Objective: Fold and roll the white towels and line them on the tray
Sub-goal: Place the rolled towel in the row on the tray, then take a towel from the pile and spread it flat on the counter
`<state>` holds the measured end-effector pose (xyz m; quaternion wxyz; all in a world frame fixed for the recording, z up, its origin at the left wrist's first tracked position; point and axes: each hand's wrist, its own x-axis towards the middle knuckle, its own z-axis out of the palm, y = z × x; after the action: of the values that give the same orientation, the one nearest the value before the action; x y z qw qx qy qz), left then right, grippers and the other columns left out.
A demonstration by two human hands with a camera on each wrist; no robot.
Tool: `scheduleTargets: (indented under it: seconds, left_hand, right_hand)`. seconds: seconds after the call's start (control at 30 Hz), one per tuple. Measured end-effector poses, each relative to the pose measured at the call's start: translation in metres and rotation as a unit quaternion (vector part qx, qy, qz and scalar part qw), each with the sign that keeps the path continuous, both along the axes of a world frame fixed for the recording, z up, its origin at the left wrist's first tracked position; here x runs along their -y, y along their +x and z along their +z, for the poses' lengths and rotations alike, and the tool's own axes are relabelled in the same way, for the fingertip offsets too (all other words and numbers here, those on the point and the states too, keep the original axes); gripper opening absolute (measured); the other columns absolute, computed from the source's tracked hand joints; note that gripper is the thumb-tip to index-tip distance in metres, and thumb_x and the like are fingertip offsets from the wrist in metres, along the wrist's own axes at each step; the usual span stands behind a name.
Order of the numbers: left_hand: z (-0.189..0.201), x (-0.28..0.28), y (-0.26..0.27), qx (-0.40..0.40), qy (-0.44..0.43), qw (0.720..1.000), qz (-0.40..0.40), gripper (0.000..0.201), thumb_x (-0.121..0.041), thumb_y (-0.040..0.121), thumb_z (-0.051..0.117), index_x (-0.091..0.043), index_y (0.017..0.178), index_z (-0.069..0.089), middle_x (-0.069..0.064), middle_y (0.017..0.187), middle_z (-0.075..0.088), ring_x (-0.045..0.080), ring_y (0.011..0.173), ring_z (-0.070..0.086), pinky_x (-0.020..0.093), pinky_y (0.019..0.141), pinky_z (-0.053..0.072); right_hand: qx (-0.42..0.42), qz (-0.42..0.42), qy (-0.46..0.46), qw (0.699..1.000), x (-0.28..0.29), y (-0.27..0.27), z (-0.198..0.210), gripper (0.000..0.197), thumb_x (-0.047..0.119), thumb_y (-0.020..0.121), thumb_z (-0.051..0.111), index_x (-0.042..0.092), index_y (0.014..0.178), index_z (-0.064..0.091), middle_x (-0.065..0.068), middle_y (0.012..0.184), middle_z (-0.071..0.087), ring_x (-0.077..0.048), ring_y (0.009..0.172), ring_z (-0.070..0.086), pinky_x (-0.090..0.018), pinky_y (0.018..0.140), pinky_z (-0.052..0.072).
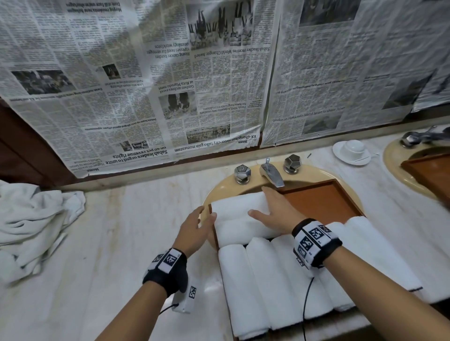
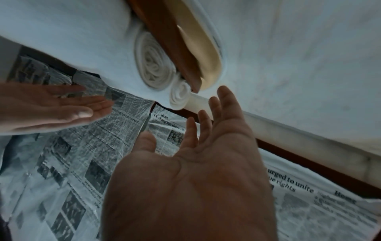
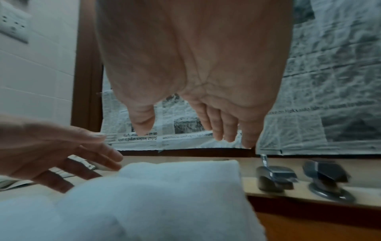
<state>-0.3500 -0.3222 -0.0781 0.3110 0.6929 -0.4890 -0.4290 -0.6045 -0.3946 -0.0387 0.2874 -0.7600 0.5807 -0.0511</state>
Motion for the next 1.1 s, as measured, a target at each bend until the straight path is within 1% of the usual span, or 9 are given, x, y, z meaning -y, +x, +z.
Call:
scheduleTargets:
  seconds: [0.1, 0.2, 0.27, 0.37, 0.47, 0.6, 0.77, 0.87, 1.1]
  left_hand:
    - [0.008, -0.012, 0.021, 0.042, -0.015, 0.999, -0.007, 0.072, -0.061, 0.091, 0.056, -0.024, 0.15, 0.039, -0.005, 0.153, 0.041, 0.016, 0.135, 0.045, 0.033, 0.109, 0.038]
    - [0.014, -0.031, 0.049, 0.06, -0.028, 0.998, -0.004, 0.073, -0.063, 0.089, 0.056, -0.023, 0.149, 0.041, -0.006, 0.151, 0.045, 0.015, 0.132, 0.047, 0.032, 0.107, 0.039]
    - [0.015, -0.047, 0.076, 0.074, -0.028, 0.997, 0.004, 0.075, -0.067, 0.088, 0.055, -0.024, 0.148, 0.042, -0.006, 0.149, 0.047, 0.014, 0.131, 0.048, 0.034, 0.108, 0.04]
    - [0.018, -0.076, 0.126, 0.1, -0.035, 0.994, 0.022, 0.077, -0.068, 0.087, 0.054, -0.024, 0.148, 0.041, -0.005, 0.15, 0.045, 0.015, 0.135, 0.045, 0.04, 0.113, 0.037]
    - [0.02, -0.109, 0.186, 0.13, -0.023, 0.99, 0.039, 0.073, -0.065, 0.089, 0.055, -0.023, 0.147, 0.043, -0.004, 0.148, 0.047, 0.017, 0.136, 0.044, 0.041, 0.113, 0.036]
    - [0.019, -0.151, 0.265, 0.153, -0.017, 0.986, 0.07, 0.069, -0.059, 0.091, 0.058, -0.02, 0.145, 0.046, -0.001, 0.147, 0.048, 0.018, 0.134, 0.046, 0.038, 0.112, 0.037]
    - [0.017, -0.19, 0.345, 0.164, -0.009, 0.98, 0.115, 0.062, -0.05, 0.092, 0.062, -0.016, 0.143, 0.049, 0.002, 0.145, 0.051, 0.019, 0.13, 0.049, 0.037, 0.11, 0.038]
    - [0.017, -0.198, 0.379, 0.165, -0.011, 0.977, 0.136, 0.06, -0.044, 0.093, 0.064, -0.014, 0.143, 0.049, 0.005, 0.143, 0.052, 0.02, 0.126, 0.052, 0.032, 0.107, 0.039]
    - [0.019, -0.164, 0.446, 0.189, -0.006, 0.968, 0.164, 0.061, -0.039, 0.094, 0.063, -0.014, 0.146, 0.044, 0.008, 0.146, 0.049, 0.024, 0.134, 0.045, 0.037, 0.111, 0.035]
  right_hand:
    - [-0.008, 0.047, -0.046, 0.998, -0.017, 0.019, 0.012, 0.088, 0.06, 0.09, 0.056, 0.013, 0.154, 0.019, -0.005, 0.16, 0.024, -0.021, 0.146, 0.024, -0.038, 0.116, 0.028]
    - [-0.028, 0.087, -0.05, 0.995, -0.032, 0.054, 0.017, 0.088, 0.061, 0.09, 0.054, 0.012, 0.154, 0.02, -0.006, 0.16, 0.025, -0.021, 0.146, 0.024, -0.036, 0.118, 0.024]
    - [-0.039, 0.113, -0.053, 0.991, -0.041, 0.083, 0.016, 0.088, 0.063, 0.089, 0.054, 0.012, 0.154, 0.021, -0.006, 0.16, 0.026, -0.021, 0.146, 0.025, -0.034, 0.118, 0.022]
    - [-0.049, 0.147, -0.052, 0.987, -0.057, 0.133, 0.015, 0.087, 0.066, 0.088, 0.053, 0.013, 0.152, 0.026, -0.005, 0.157, 0.031, -0.022, 0.143, 0.03, -0.034, 0.115, 0.026]
    - [-0.071, 0.183, -0.051, 0.979, -0.077, 0.19, 0.015, 0.086, 0.068, 0.089, 0.048, 0.015, 0.153, 0.025, -0.002, 0.159, 0.026, -0.021, 0.145, 0.027, -0.04, 0.119, 0.022]
    - [-0.056, 0.212, -0.044, 0.975, -0.104, 0.272, 0.013, 0.084, 0.066, 0.091, 0.047, 0.016, 0.154, 0.021, -0.001, 0.161, 0.022, -0.02, 0.146, 0.024, -0.034, 0.117, 0.023]
    - [-0.035, 0.244, -0.029, 0.969, -0.133, 0.362, 0.01, 0.082, 0.064, 0.092, 0.048, 0.017, 0.154, 0.023, -0.001, 0.16, 0.024, -0.02, 0.144, 0.029, -0.035, 0.115, 0.028]
    - [-0.023, 0.262, -0.023, 0.965, -0.14, 0.405, 0.007, 0.079, 0.061, 0.094, 0.048, 0.017, 0.154, 0.024, 0.0, 0.16, 0.025, -0.019, 0.143, 0.03, -0.033, 0.114, 0.029]
    - [0.016, 0.268, -0.022, 0.963, -0.103, 0.502, -0.01, 0.07, 0.053, 0.096, 0.051, 0.014, 0.15, 0.032, -0.003, 0.154, 0.034, -0.022, 0.137, 0.037, -0.033, 0.11, 0.033]
